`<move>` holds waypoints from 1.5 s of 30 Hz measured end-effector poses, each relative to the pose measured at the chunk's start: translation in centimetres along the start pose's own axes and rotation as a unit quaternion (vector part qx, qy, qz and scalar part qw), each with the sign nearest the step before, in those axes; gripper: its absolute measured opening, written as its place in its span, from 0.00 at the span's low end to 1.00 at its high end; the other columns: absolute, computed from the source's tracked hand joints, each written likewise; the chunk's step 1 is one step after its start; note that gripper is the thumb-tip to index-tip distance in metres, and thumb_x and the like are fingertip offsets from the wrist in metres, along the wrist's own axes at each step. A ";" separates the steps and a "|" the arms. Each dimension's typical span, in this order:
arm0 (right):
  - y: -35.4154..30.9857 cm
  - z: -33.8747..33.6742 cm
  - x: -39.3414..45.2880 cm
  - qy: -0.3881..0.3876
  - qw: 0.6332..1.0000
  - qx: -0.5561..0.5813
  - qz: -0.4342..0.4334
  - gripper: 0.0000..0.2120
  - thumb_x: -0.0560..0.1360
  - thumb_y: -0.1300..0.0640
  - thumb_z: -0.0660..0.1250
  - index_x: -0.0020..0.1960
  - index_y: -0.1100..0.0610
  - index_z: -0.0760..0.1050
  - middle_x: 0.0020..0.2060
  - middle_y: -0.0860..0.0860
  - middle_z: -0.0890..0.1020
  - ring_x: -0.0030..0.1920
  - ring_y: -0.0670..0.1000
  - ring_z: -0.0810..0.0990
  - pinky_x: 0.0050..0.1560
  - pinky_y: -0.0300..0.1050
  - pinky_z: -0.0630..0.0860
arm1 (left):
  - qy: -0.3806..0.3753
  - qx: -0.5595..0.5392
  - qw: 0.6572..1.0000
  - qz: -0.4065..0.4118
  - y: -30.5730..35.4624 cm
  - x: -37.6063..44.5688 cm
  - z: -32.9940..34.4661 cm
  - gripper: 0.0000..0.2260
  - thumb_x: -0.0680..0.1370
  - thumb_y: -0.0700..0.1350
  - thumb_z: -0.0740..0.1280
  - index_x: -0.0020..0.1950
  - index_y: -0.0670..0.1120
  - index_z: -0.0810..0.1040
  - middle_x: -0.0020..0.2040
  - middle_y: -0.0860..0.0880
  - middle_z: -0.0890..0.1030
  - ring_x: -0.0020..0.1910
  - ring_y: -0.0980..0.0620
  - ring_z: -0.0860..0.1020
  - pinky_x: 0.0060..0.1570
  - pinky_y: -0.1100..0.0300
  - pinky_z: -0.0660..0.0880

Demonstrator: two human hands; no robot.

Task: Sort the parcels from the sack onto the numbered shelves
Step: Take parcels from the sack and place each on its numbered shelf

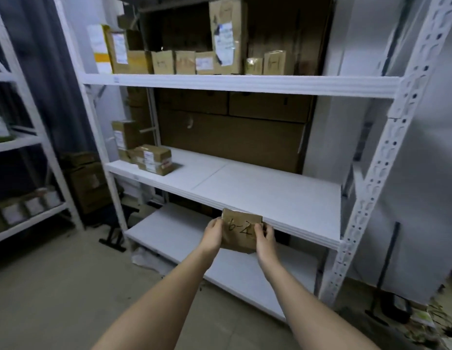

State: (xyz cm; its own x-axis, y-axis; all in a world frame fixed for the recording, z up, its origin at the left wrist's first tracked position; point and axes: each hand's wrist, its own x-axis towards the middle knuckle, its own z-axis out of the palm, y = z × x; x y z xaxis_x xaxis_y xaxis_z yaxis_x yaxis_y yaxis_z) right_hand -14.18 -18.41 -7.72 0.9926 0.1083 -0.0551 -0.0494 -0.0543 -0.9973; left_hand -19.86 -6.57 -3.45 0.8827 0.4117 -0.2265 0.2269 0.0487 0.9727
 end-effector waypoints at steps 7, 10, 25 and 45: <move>-1.0 11.2 3.1 -0.002 1.000 -0.023 -0.021 0.07 0.82 0.48 0.57 0.57 0.49 0.68 0.52 0.49 0.77 0.51 0.51 0.77 0.54 0.48 0.74 | 0.027 -0.004 1.000 0.007 0.7 6.1 -9.6 0.18 0.82 0.48 0.56 0.71 0.45 0.66 0.60 0.47 0.74 0.54 0.51 0.72 0.51 0.59 0.69; -0.7 14.9 5.2 -0.009 0.998 -0.050 -0.029 0.08 0.82 0.48 0.57 0.57 0.50 0.68 0.52 0.49 0.77 0.50 0.51 0.76 0.50 0.46 0.72 | 0.041 -0.005 0.999 0.010 0.7 9.0 -12.4 0.17 0.82 0.50 0.56 0.70 0.46 0.67 0.62 0.46 0.75 0.56 0.50 0.73 0.54 0.58 0.69; -0.7 30.6 23.2 -0.049 0.995 -0.078 -0.044 0.16 0.81 0.49 0.58 0.63 0.56 0.74 0.59 0.55 0.76 0.57 0.53 0.75 0.51 0.42 0.67 | 0.078 0.004 0.997 0.012 4.9 28.2 -21.6 0.17 0.82 0.47 0.59 0.71 0.45 0.68 0.60 0.48 0.74 0.54 0.53 0.71 0.53 0.60 0.67; 0.3 49.2 35.2 0.078 0.995 -0.064 -0.004 0.17 0.82 0.56 0.57 0.71 0.51 0.65 0.58 0.49 0.77 0.55 0.50 0.75 0.58 0.43 0.71 | -0.113 0.105 0.988 0.007 6.0 51.3 -36.2 0.18 0.83 0.45 0.58 0.74 0.51 0.65 0.66 0.43 0.74 0.62 0.46 0.74 0.64 0.51 0.69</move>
State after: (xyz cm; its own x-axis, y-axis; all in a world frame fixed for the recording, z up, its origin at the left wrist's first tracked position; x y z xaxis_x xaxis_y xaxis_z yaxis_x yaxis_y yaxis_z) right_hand 15.25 34.25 -12.30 0.9986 -0.0447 -0.0298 -0.0374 -0.1809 -0.9828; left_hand 11.87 47.79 -7.43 0.9502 0.1956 -0.2427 0.2744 -0.1556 0.9489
